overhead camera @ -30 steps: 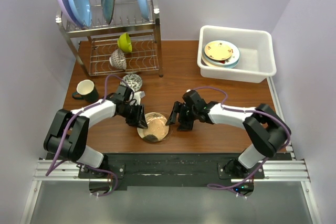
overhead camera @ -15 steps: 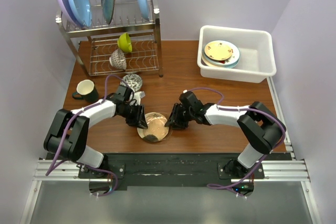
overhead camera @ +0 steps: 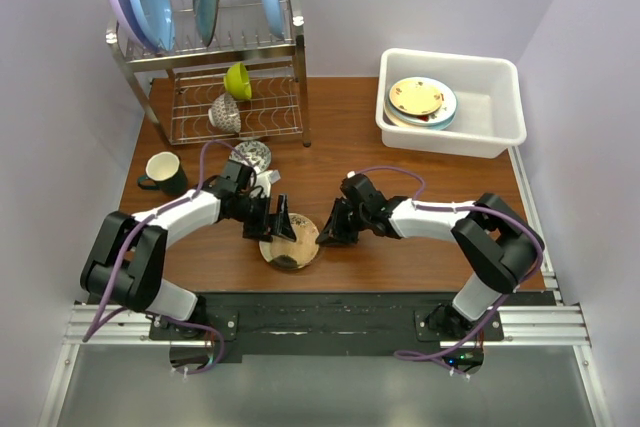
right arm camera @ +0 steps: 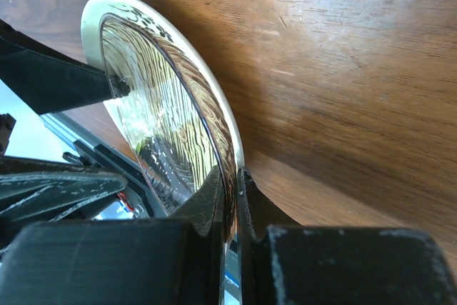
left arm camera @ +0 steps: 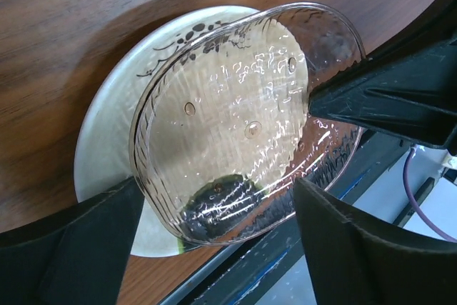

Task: Place the plates into the plastic bin on the countertop
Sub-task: Pick up the plate at the center of the board.

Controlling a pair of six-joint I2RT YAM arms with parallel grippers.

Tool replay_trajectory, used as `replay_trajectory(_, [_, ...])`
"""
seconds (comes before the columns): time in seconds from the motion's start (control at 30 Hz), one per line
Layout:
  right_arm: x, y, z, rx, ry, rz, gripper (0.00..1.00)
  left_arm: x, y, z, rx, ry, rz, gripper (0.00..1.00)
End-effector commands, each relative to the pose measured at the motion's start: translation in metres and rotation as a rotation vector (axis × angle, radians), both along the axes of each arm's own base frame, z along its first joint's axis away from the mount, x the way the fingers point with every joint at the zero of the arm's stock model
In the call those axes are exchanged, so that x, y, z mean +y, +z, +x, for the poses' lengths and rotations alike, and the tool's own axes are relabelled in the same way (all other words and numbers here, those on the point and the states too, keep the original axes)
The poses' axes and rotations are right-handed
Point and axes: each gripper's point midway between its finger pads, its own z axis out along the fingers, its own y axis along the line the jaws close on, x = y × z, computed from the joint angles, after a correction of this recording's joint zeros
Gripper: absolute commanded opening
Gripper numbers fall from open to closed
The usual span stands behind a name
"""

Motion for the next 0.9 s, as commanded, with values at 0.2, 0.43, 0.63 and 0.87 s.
replay_trajectory(0.2, [0.0, 0.026, 0.007, -0.057, -0.002, 0.005, 0.0, 0.007, -0.001, 0.006, -0.052, 0.003, 0.04, 1.0])
replay_trajectory(0.43, [-0.01, 0.046, 0.004, -0.087, -0.009, -0.004, 0.0, 0.0, 0.016, 0.011, -0.094, -0.004, -0.009, 1.0])
replay_trajectory(0.63, [-0.022, 0.06, 0.003, -0.12, -0.026, -0.025, 0.0, -0.006, 0.033, 0.016, -0.137, -0.007, -0.054, 1.0])
replay_trajectory(0.87, [-0.041, 0.066, 0.007, -0.142, -0.032, -0.076, 0.0, -0.01, 0.055, 0.024, -0.2, -0.002, -0.081, 1.0])
